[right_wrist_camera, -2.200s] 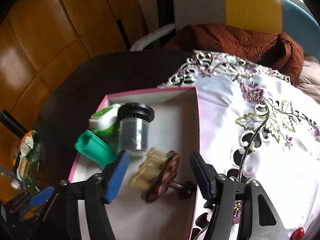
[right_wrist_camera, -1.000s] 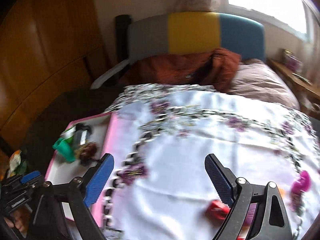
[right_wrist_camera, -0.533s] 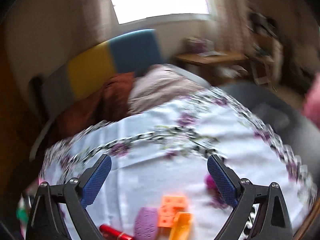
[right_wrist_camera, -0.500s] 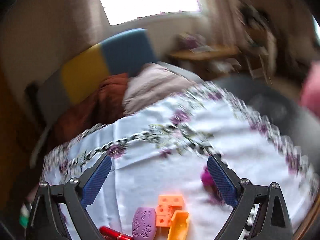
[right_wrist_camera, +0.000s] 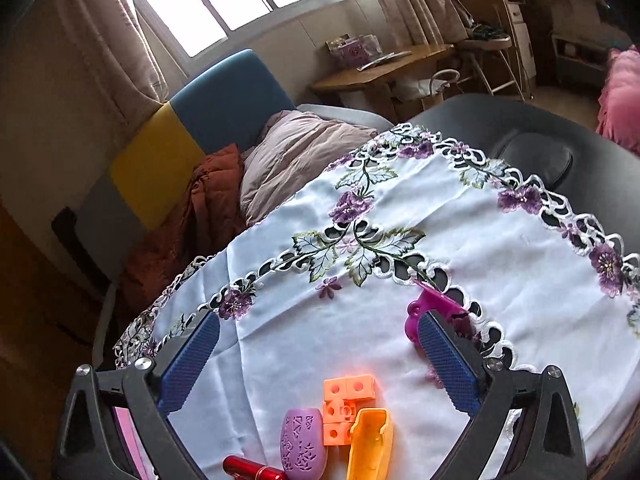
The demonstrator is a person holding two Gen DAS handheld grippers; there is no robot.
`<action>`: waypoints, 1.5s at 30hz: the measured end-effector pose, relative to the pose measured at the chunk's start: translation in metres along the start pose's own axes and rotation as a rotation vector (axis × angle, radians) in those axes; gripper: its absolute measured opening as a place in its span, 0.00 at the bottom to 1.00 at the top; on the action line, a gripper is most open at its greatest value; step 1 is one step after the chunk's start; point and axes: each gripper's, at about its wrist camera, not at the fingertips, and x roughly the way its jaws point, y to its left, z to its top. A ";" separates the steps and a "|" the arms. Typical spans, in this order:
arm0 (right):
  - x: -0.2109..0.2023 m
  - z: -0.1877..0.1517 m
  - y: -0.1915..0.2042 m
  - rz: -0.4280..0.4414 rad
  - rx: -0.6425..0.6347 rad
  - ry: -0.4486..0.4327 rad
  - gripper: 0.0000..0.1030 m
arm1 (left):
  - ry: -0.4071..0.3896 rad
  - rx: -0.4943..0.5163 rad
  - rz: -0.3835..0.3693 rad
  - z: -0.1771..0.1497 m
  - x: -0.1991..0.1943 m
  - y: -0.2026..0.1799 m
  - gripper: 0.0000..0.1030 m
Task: Organize rigid objects
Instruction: 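Grasp the red cylinder with the left tool while the right tool grasps the magenta cup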
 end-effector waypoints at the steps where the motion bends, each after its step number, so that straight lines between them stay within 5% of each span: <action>1: 0.000 0.000 -0.001 0.002 0.004 0.001 0.98 | 0.003 0.020 -0.002 0.005 0.006 -0.006 0.76; 15: 0.000 0.003 -0.006 0.020 0.045 -0.001 0.98 | 0.064 0.132 0.024 0.039 0.069 -0.034 0.84; 18: 0.001 0.003 -0.005 0.012 0.038 -0.001 0.98 | 0.047 0.124 0.016 0.038 0.074 -0.033 0.75; 22: -0.003 0.005 -0.008 0.001 0.052 -0.029 0.98 | 0.008 0.077 0.039 0.031 0.067 -0.020 0.74; 29: -0.008 0.010 -0.048 0.017 0.267 -0.058 0.98 | -0.044 -0.021 0.100 -0.011 0.042 0.014 0.74; 36: -0.005 0.003 -0.092 0.006 0.514 -0.038 0.98 | -0.110 0.014 0.136 -0.028 0.037 0.013 0.74; 45: 0.014 -0.003 -0.082 -0.053 0.452 0.055 0.98 | -0.147 0.024 0.136 -0.034 0.036 0.013 0.74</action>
